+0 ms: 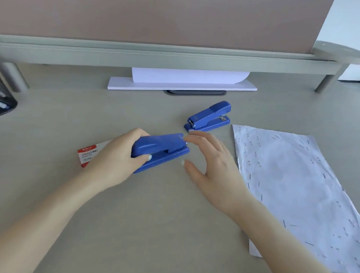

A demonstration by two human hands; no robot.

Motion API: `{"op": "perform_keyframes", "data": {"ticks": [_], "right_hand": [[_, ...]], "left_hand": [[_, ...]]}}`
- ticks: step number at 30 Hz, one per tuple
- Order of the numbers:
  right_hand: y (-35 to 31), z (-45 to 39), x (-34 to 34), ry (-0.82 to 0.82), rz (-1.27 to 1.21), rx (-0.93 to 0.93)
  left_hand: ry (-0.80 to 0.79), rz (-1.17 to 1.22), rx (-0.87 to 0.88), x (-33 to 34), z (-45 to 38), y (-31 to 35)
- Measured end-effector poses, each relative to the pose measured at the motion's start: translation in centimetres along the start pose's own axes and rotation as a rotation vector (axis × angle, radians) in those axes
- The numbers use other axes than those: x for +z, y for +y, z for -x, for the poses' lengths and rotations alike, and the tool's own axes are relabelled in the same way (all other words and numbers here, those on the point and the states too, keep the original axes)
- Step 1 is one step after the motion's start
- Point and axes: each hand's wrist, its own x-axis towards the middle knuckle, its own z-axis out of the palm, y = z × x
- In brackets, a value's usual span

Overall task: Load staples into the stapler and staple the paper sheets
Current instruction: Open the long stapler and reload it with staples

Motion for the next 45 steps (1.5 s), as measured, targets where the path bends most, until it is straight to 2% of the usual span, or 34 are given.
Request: {"op": "perform_keyframes", "data": {"ticks": [3, 6, 13, 18, 21, 26, 30, 32, 34, 37, 40, 42, 45], "right_hand": [[-2.0, -1.1, 1.9, -0.064, -0.014, -0.102], [-3.0, -1.7, 3.6, -0.135, -0.045, -0.085], [-2.3, -2.0, 4.4, -0.034, -0.116, -0.079], [-2.5, -2.1, 4.5, -0.051, -0.230, -0.046], [-2.8, -2.5, 3.6, 0.004, -0.469, 0.082], [-2.2, -3.3, 1.8, 0.221, -0.897, 0.388], [0.2, -4.2, 0.0, 0.281, -1.451, 0.615], [1.4, -4.0, -0.8, 0.322, -1.664, 0.655], [2.2, -3.7, -1.0, 0.337, -1.745, 0.678], [3.2, -3.4, -1.5, 0.389, -1.754, 0.696], [4.3, -3.4, -2.2, 0.401, -1.616, 0.672], [5.0, -3.5, -2.5, 0.412, -1.378, 0.678], [6.3, -3.4, -2.4, 0.409, -0.827, 0.713]], "left_hand": [[-0.018, 0.143, 0.061, 0.7, 2.2, 0.1], [-0.002, 0.266, 0.033, 0.9, 2.8, -0.6], [-0.013, 0.220, 0.028, 0.0, 3.0, -2.3], [0.034, 0.264, 0.016, 0.4, 2.5, -2.4], [0.066, 0.283, 0.003, 0.5, 2.3, -2.6], [0.090, 0.250, -0.017, 0.5, 1.7, -3.1], [0.134, 0.222, 0.015, 0.6, 1.9, -2.8], [0.149, 0.194, 0.050, 0.6, 1.9, -2.8], [0.149, 0.142, 0.076, 0.7, 1.9, -2.8], [0.157, 0.091, 0.106, 0.9, 2.0, -2.9], [0.166, 0.061, 0.123, 0.9, 2.0, -3.0], [0.167, 0.045, 0.126, 0.9, 2.1, -3.0], [0.190, -0.014, 0.141, 0.9, 2.2, -2.7]]}}
